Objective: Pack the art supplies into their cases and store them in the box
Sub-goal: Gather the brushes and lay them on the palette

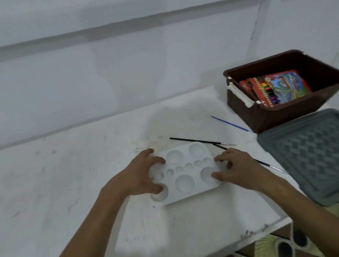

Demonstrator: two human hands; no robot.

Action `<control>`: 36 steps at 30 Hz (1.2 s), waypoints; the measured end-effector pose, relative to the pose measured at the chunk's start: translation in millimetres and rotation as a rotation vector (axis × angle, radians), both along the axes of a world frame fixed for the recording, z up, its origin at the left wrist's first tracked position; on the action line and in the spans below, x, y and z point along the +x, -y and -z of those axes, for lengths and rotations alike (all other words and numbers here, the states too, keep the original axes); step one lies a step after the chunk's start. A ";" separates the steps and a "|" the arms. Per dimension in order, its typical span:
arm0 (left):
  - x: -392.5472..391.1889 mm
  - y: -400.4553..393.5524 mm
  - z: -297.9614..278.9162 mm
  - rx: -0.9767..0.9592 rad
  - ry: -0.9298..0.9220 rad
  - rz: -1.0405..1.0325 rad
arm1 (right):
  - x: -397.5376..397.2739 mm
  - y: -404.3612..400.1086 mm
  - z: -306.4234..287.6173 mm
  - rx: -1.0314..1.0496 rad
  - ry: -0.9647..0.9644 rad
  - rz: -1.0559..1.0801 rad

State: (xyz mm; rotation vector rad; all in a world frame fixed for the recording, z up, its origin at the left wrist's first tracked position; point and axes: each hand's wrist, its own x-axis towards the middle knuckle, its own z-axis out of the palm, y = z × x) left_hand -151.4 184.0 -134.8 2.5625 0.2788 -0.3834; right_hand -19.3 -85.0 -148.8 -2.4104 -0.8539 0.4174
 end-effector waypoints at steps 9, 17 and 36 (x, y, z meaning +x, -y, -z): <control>80.2 28.9 -6.4 0.061 0.268 -0.035 | 39.5 40.0 -2.4 -0.048 0.134 0.152; 130.2 36.2 -1.0 0.149 0.227 0.039 | 49.7 39.5 -9.8 -0.215 0.105 0.065; 62.6 -28.0 -16.7 0.377 0.255 -0.365 | 66.4 -42.7 -31.2 -0.058 0.177 -0.138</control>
